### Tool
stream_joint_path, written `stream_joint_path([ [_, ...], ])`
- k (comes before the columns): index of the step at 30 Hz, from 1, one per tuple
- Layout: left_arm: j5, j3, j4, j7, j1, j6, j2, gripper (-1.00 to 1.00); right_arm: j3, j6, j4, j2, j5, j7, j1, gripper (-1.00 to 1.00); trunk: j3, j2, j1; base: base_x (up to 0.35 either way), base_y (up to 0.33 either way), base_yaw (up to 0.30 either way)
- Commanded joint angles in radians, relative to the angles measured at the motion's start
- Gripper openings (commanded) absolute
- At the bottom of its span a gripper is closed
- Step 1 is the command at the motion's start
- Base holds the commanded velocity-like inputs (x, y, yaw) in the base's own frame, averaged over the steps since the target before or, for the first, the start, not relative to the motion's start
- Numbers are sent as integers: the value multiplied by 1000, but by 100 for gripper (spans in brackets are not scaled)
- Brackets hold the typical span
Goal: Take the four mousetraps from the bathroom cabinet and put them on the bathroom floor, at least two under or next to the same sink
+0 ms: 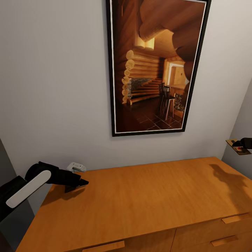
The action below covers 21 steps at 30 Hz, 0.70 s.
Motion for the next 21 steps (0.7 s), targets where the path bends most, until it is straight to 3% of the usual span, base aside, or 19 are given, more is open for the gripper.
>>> stream_joint_path([
  [1,10,-3,-1,10,-1,1,3,100,4,2,0,-1,10,10,-2,-100,-1,-1,0,0,0,0],
  [9,4,-4,-2,10,-2,1,12,100,4,2,0,-1,10,10,-2,-100,-1,-1,0,0,0,0],
  [11,-13,-3,-2,10,-2,1,15,100,4,2,0,-1,10,10,-2,-100,-1,-1,0,0,0,0],
  [15,-89,0,-2,10,-2,2,25,100,4,2,0,-1,10,10,-2,-100,-1,-1,0,0,0,0],
  [21,-117,-3,-1,9,-1,2,21,100,4,2,0,0,10,10,-2,-100,-1,-1,0,0,0,0],
])
